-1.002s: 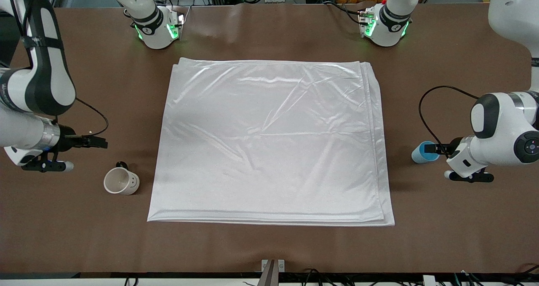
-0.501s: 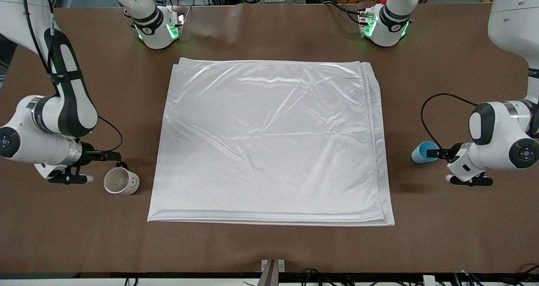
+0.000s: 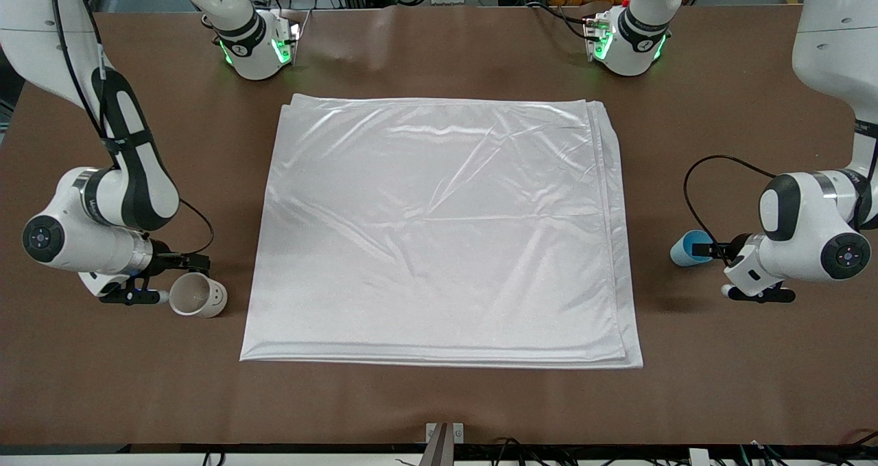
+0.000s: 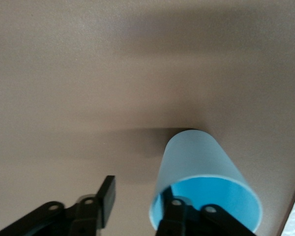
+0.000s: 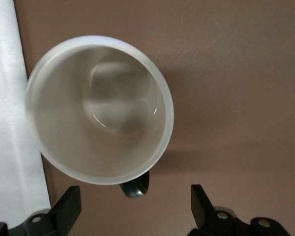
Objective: Place blue cup into white mug on cloth
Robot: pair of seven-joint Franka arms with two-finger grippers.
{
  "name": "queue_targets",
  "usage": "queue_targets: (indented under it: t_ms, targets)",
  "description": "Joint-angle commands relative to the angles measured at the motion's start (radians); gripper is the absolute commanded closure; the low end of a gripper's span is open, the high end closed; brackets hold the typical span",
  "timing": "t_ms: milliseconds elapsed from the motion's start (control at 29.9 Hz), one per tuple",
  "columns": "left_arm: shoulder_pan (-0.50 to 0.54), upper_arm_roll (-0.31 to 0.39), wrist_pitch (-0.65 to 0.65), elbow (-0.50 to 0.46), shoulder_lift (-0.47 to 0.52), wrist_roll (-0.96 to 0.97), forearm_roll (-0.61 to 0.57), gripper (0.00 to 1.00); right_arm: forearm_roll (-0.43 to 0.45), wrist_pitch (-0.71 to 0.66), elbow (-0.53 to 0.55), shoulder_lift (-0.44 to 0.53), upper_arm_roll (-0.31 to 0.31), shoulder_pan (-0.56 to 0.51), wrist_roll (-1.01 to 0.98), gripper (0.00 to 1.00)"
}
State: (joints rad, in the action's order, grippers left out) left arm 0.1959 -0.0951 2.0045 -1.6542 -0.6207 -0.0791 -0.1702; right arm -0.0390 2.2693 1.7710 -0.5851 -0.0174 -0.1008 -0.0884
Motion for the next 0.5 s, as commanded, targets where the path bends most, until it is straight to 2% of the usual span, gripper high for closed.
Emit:
queue_targets:
  t_ms: [0,234,468]
  targets:
    - [0.011,-0.005,0.008,0.013,-0.005,0.005,-0.009,1.0,-0.024,0.013,-0.007,-0.013,-0.001,0.004,-0.007,0.25]
    - [0.011,-0.005,0.007,0.016,-0.007,0.007,-0.009,1.0,-0.024,0.007,-0.012,-0.013,-0.001,0.006,-0.007,0.49]
    - [0.011,-0.005,0.007,0.019,0.001,0.004,-0.009,1.0,-0.024,-0.001,-0.016,-0.01,-0.003,0.009,-0.005,0.85]
